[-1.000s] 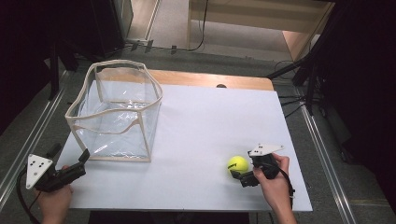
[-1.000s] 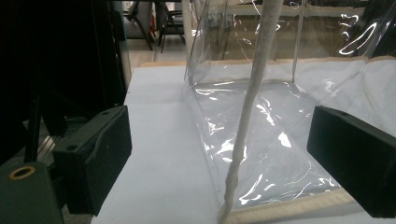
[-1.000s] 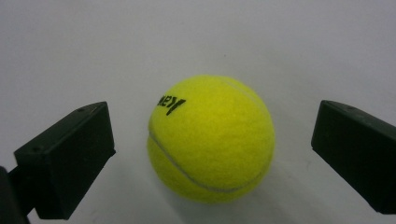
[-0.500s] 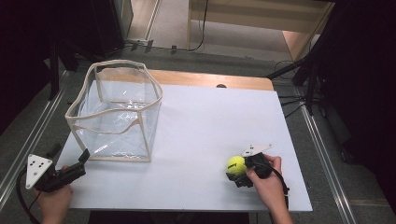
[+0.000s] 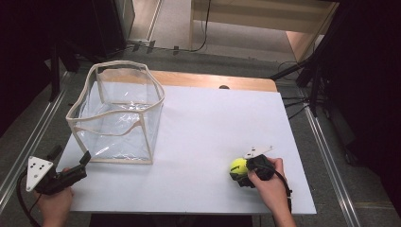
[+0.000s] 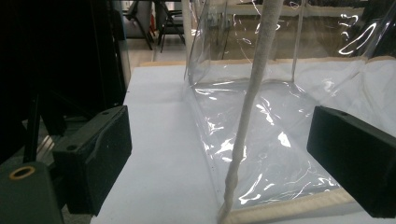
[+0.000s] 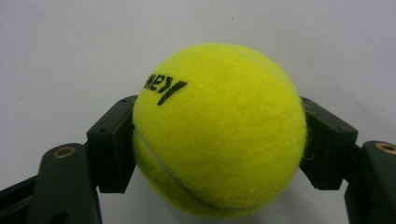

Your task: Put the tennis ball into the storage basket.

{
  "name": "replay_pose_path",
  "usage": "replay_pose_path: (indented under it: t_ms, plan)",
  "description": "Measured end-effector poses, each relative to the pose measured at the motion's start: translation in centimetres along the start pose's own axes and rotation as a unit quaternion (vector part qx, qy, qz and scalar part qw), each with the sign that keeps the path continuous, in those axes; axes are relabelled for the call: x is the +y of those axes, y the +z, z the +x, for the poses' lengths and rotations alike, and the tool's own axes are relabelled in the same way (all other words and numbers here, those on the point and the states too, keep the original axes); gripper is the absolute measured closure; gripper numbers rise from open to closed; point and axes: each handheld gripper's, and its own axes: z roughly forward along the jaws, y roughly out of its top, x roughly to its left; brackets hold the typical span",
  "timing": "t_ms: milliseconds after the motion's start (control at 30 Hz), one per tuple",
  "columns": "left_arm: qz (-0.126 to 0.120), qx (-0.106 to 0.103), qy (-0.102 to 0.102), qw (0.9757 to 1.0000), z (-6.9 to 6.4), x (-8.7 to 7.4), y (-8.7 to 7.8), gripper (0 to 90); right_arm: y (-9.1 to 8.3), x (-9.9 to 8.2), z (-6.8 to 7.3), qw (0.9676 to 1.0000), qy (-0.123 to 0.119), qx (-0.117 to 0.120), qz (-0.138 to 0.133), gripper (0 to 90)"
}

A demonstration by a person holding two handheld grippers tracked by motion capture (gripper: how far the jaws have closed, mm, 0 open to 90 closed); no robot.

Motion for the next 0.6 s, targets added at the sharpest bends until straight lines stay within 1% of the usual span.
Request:
replay_pose_path:
  t_ms: [67, 100, 133, 267, 333, 600]
  plan:
    - [0.0, 0.001, 0.0, 1.0, 0.0, 0.0, 0.0, 6.9, 0.0, 0.1, 0.1, 1.0, 0.002, 0.0, 0.002, 23.7]
    - [0.0, 0.001, 0.0, 1.0, 0.0, 0.0, 0.0, 6.9, 0.0, 0.1, 0.1, 1.0, 0.005, 0.005, 0.002, 23.7]
    - [0.0, 0.001, 0.0, 1.0, 0.0, 0.0, 0.0, 6.9, 0.0, 0.1, 0.1, 1.0, 0.005, 0.005, 0.002, 23.7]
    - [0.0, 0.001, 0.0, 1.0, 0.0, 0.0, 0.0, 6.9, 0.1, 0.3, 0.0, 1.0, -0.001, 0.009, -0.001, 23.7]
    - [0.0, 0.0, -0.001, 1.0, 0.0, 0.0, 0.0, 6.9, 0.1, 0.5, 0.1, 1.0, 0.004, 0.008, 0.0, 23.7]
    - [0.001, 0.0, -0.001, 1.0, 0.0, 0.0, 0.0, 6.9, -0.1, 1.3, 0.2, 0.9999, -0.005, 0.014, -0.003, 23.7]
